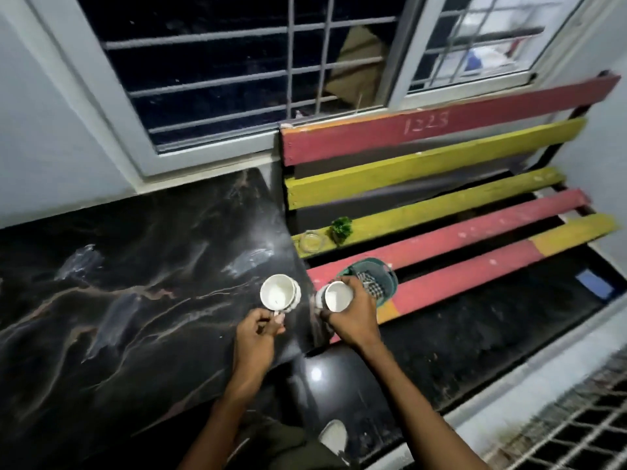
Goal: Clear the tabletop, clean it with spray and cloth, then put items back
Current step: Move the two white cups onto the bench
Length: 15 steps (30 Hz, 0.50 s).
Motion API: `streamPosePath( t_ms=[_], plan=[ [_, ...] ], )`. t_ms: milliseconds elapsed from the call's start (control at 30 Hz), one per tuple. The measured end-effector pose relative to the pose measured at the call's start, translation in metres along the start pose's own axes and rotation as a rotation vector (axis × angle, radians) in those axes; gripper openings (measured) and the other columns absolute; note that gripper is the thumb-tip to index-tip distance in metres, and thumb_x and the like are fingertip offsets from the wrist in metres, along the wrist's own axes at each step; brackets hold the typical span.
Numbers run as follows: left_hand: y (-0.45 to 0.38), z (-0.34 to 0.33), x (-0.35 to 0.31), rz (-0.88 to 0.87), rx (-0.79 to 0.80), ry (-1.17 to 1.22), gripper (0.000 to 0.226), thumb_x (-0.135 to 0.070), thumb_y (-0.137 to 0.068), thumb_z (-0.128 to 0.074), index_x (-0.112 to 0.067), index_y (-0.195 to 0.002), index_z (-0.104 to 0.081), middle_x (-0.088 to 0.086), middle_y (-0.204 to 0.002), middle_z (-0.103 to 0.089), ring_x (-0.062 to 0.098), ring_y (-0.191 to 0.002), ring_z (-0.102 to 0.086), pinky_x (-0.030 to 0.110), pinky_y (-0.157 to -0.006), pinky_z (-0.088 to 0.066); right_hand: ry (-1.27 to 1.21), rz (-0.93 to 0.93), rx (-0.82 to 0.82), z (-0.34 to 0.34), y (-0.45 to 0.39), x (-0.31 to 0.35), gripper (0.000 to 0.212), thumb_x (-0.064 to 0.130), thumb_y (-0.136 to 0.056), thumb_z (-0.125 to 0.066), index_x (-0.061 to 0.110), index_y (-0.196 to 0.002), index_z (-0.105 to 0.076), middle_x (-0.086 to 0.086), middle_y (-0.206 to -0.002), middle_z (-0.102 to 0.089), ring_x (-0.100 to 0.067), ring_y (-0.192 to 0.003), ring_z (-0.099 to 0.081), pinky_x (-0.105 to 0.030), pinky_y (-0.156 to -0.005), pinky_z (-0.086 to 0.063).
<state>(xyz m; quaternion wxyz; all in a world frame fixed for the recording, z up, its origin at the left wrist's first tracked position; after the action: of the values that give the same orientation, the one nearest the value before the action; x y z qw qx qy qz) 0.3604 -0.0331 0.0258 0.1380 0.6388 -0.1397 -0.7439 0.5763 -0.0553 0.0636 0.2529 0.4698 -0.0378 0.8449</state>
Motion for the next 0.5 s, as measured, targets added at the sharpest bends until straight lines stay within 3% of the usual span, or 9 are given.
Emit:
streamPosePath(
  t_ms=[100,333,433,500],
  plan=[
    [0.012,-0.059,-0.010,-0.018,0.054,0.008,0.020,-0.005,-0.091,-0.070,-0.012,-0.074,-0.063,-0.002,-0.062,-0.069,0.023,-0.070,-0.069,0.035,-0.073,-0.050,0.016,-0.024,-0.038,0.053,-0.014,-0.026,0.059,0.022,-0.058,-0.090,0.034,-0.105,-0.058,0.006,-0.099,-0.066,-0.015,-0.090,-0.062,-0.017,-0.077,-0.043],
    [0.001,-0.172,-0.031,-0.011,0.108,-0.100,0.014,-0.008,-0.092,-0.071,-0.004,-0.079,-0.065,0.019,-0.073,-0.071,0.023,-0.071,-0.066,0.027,-0.062,-0.052,-0.007,-0.088,-0.075,0.137,-0.075,-0.081,0.063,0.021,-0.058,-0.092,0.035,-0.108,-0.056,0.004,-0.102,-0.065,-0.018,-0.096,-0.059,-0.021,-0.082,-0.043],
    [-0.024,-0.212,-0.037,-0.011,0.069,-0.136,0.013,-0.002,-0.091,-0.070,0.001,-0.079,-0.065,0.028,-0.077,-0.070,0.027,-0.072,-0.064,0.039,-0.070,-0.053,-0.008,-0.085,-0.072,0.157,-0.113,-0.101,0.059,0.020,-0.058,-0.090,0.030,-0.108,-0.060,0.006,-0.095,-0.064,-0.017,-0.089,-0.060,-0.013,-0.072,-0.040],
    [-0.046,-0.241,-0.037,0.010,0.030,-0.158,0.016,-0.001,-0.089,-0.071,-0.001,-0.075,-0.065,0.023,-0.070,-0.067,0.024,-0.067,-0.061,0.037,-0.068,-0.049,0.003,-0.084,-0.054,0.168,-0.145,-0.113,0.057,0.021,-0.057,-0.088,0.034,-0.103,-0.057,0.006,-0.092,-0.064,-0.017,-0.085,-0.060,-0.005,-0.064,-0.039]
  ],
)
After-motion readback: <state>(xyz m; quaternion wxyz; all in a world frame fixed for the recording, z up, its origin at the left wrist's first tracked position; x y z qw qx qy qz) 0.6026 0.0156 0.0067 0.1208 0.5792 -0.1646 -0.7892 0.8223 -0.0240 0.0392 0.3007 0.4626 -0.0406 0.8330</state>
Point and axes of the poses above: each hand's wrist, its own y-axis away from the middle knuckle, its own z-axis out of the back of the hand, x = y × z, the point moved 5 cm from there along -y, towards the middle knuckle
